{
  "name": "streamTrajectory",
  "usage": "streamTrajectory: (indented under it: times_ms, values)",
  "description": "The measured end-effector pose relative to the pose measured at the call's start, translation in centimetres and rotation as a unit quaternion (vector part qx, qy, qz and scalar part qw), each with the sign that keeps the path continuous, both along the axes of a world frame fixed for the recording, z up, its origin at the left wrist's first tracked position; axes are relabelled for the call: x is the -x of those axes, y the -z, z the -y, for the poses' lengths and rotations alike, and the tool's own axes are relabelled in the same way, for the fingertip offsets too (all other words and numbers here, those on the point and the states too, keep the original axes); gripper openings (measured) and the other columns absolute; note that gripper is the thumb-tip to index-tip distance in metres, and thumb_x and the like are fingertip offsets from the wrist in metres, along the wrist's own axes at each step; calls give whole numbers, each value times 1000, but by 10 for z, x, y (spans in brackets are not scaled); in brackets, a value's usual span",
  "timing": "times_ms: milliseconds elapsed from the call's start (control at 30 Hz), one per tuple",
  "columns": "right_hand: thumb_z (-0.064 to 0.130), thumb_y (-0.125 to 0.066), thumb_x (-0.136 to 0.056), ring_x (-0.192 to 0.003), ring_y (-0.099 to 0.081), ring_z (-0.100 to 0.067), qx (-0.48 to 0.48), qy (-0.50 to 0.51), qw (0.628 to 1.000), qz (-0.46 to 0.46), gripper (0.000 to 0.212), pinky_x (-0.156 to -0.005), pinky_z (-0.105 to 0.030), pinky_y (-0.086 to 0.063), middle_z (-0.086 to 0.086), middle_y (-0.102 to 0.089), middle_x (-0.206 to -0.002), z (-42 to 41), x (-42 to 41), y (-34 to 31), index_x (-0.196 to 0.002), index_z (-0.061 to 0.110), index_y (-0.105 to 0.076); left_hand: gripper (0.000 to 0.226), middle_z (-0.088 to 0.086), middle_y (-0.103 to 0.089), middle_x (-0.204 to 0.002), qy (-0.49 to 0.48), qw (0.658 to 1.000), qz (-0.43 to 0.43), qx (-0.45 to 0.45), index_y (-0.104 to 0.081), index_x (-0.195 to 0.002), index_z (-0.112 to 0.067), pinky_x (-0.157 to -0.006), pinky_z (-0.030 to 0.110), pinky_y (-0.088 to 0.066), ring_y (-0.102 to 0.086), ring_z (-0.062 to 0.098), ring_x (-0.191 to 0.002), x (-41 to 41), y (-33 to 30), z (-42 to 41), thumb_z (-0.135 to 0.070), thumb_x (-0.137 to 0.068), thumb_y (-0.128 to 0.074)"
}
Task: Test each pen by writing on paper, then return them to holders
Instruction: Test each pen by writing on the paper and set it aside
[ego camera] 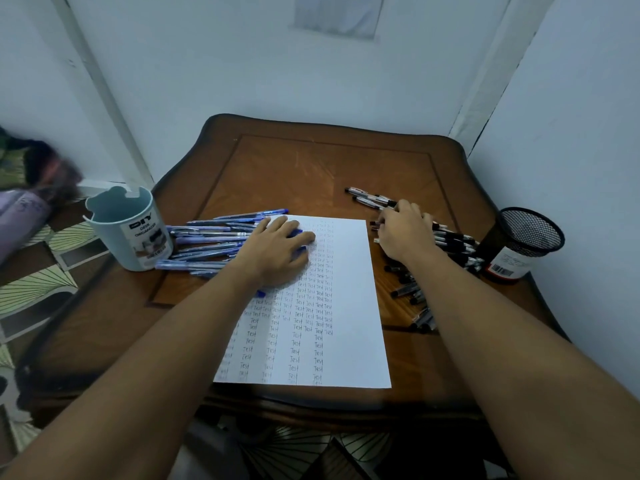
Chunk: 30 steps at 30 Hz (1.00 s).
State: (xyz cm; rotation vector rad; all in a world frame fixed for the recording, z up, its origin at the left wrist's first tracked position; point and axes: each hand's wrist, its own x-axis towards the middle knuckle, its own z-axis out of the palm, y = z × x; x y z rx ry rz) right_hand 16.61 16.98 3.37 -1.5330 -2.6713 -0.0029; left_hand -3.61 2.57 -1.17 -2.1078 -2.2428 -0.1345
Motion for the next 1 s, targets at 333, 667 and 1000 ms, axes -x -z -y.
streamTrajectory:
  times_ms: [333, 667, 1000]
  values:
    - [23, -38, -108, -114, -53, -29, -106, -105, 978, -143, 31, -102, -41, -37, -10, -62, -124, 9, -5, -8, -135, 19, -52, 70, 9, -48, -146, -51, 996, 47, -54, -56, -136, -25, -117, 47, -20, -34, 31, -141, 0, 1, 23, -56, -88, -16]
    - [22, -41, -106, -53, -38, -13, 231, 90, 755, -607, 32, -43, -26, -33, 0, -50, -75, 45, 32, -1, -129, 42, -52, 65, 2, -56, -140, -69, 987, 96, -110, -62, -130, -24, -116, 45, -21, -40, 24, -137, -2, 6, 41, -58, -88, -26]
    - [0, -44, -101, -48, -40, -11, 412, 145, 558, -705, 43, -41, -23, -35, -10, -52, -74, 57, 46, 29, -129, 32, -46, 27, 3, -63, -90, -53, 949, 69, -304, -67, -88, -12, -81, 40, -37, -55, 25, -93, 6, 4, 39, -31, -92, -49]
